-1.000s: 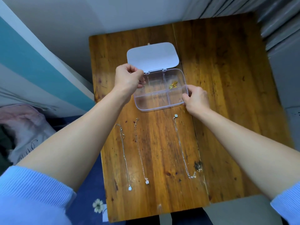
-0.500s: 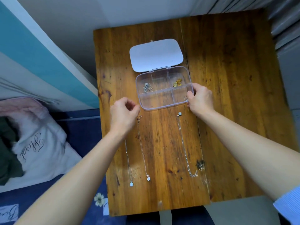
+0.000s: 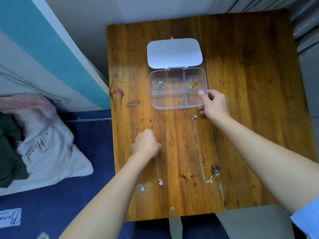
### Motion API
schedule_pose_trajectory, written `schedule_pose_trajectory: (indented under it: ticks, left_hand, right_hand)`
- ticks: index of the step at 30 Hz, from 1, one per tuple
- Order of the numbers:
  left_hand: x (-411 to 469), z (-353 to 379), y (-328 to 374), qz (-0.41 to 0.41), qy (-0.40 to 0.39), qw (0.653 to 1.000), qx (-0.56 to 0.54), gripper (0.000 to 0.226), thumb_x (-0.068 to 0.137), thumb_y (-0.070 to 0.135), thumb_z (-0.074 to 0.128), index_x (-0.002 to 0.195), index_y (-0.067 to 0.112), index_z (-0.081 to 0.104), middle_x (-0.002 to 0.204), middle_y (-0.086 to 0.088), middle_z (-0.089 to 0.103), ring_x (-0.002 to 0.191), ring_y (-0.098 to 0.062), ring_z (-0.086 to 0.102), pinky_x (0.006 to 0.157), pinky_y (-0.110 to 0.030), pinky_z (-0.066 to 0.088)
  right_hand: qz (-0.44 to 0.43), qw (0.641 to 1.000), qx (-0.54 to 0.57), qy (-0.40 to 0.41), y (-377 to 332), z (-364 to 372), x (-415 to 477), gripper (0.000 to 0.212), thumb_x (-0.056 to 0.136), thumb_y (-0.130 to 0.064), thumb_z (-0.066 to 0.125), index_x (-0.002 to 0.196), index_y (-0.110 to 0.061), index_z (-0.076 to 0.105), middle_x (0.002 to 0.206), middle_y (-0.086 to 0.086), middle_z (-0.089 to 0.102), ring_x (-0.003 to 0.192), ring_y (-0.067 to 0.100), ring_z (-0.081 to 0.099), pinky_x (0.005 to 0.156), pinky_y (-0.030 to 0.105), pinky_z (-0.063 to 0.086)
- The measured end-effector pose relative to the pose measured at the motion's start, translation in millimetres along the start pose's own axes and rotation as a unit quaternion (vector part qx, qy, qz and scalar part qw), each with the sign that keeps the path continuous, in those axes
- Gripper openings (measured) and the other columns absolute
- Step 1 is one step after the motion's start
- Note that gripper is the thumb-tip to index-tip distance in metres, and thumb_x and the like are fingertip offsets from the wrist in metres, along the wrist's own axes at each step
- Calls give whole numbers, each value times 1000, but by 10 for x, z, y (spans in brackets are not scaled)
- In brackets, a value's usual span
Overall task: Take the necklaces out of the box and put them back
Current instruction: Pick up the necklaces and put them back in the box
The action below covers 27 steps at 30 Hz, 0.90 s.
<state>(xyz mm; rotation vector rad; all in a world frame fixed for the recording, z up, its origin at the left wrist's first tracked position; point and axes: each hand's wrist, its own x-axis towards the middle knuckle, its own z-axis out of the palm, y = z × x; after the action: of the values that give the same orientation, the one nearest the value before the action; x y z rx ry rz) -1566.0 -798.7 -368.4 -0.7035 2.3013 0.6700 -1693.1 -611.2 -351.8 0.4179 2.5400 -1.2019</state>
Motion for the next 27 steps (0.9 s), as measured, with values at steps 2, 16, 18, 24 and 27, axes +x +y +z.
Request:
schedule_pose_trajectory:
  ticks: [2, 16, 18, 24, 27]
  left_hand:
    - [-29, -14, 14, 6, -7, 1000, -16, 15, 79, 24, 71, 79, 10, 65, 83, -8, 70, 83, -32, 66, 73, -40, 56]
    - [-639, -1433, 594, 230, 39, 907, -351, 8, 81, -4, 65, 73, -4, 64, 63, -17, 69, 48, -19, 62, 46, -26, 52]
    - [-623, -1595, 700, 265, 51, 894, -358, 12, 83, -2, 65, 72, 1, 64, 66, -19, 69, 49, -18, 63, 47, -24, 52]
    - [-350, -1666, 867, 252, 66, 898, -355, 7, 81, -2, 60, 74, 0, 62, 67, -17, 69, 50, -17, 62, 47, -23, 51]
    - [-193, -1565, 857, 232, 66, 912, -331, 6, 82, 0, 60, 81, -5, 63, 68, -16, 69, 49, -14, 62, 48, -22, 52]
  right_hand:
    - [13, 999, 33, 0, 38, 2, -64, 37, 97, -43, 48, 113, -13, 63, 76, 3, 64, 67, 20, 68, 47, 19, 52]
    - [20, 999, -31, -32, 511, 54, -520, 27, 77, -28, 79, 97, -14, 69, 81, -2, 63, 67, 14, 56, 79, 36, 54]
    - [7, 999, -44, -29, 520, 62, -548, 26, 75, -25, 81, 95, -15, 69, 86, 2, 65, 67, 14, 54, 81, 37, 54]
    - [9, 998, -50, -39, 496, 46, -507, 25, 72, -25, 83, 90, -17, 67, 83, 0, 62, 70, 16, 53, 79, 39, 53]
    - [4, 997, -61, -49, 498, 43, -505, 27, 71, -23, 84, 90, -16, 67, 83, 1, 62, 69, 17, 53, 79, 39, 53]
